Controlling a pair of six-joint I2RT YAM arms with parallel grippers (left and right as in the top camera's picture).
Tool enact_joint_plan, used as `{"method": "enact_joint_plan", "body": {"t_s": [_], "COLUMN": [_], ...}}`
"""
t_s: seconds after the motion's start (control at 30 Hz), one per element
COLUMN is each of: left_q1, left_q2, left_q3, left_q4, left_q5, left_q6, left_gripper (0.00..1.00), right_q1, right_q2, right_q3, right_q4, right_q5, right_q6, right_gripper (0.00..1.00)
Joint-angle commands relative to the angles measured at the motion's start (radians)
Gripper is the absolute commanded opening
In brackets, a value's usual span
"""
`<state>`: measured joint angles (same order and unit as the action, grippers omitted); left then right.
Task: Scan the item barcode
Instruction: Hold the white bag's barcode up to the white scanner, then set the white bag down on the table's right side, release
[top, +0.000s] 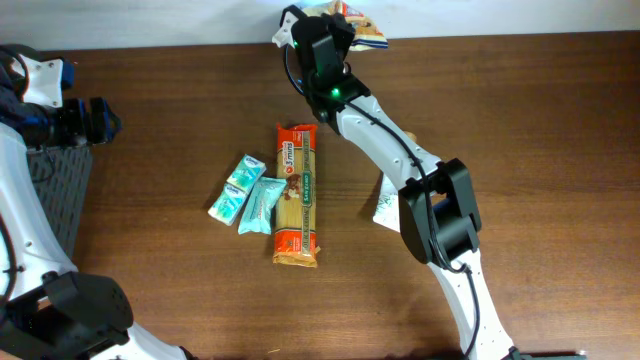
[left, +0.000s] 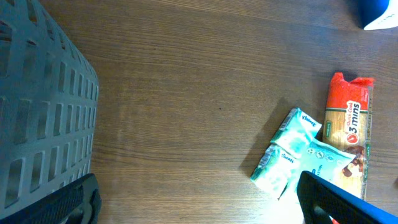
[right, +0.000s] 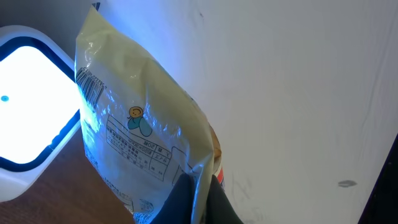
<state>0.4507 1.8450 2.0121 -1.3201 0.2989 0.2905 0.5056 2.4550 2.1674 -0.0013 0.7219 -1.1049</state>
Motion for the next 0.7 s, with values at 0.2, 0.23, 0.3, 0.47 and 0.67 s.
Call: {"method": "enact_joint_plan", "body": {"t_s": [0.2, 0.23, 0.3, 0.47, 0.67], "left_q1": [0.002, 0.002, 0.002, 0.002, 0.002], "left_q2": [0.008, 0.008, 0.008, 0.008, 0.008], "left_q3": [0.000, 0.000, 0.000, 0.000, 0.000], "left_q4": [0.002, 0.002, 0.001, 0.002, 0.002], "left_q5": [0.000, 0.000, 0.000, 0.000, 0.000], "left_q6": [-0.010, -0.010, -0.010, -0.010, -0.010], "left_gripper": [0.99, 0.99, 0.99, 0.99, 0.99], "right_q1": [-0.018, -0.031, -0.049, -0.045, -0.032], "right_q2": [-0.006, 0.002, 0.010, 0.015, 0.022], "right_q3": [0.015, 0.015, 0.015, 0.015, 0.015], "right_q4": [0.073, 0.086, 0.088, 0.088, 0.047], "right_q5": [0.023, 0.025, 0.027, 0.013, 0.013], "right_q6": [-0.017, -0.002, -0.001, -0.002, 0.010], "right_gripper": [0.04, 0.04, 0.04, 0.04, 0.04]}}
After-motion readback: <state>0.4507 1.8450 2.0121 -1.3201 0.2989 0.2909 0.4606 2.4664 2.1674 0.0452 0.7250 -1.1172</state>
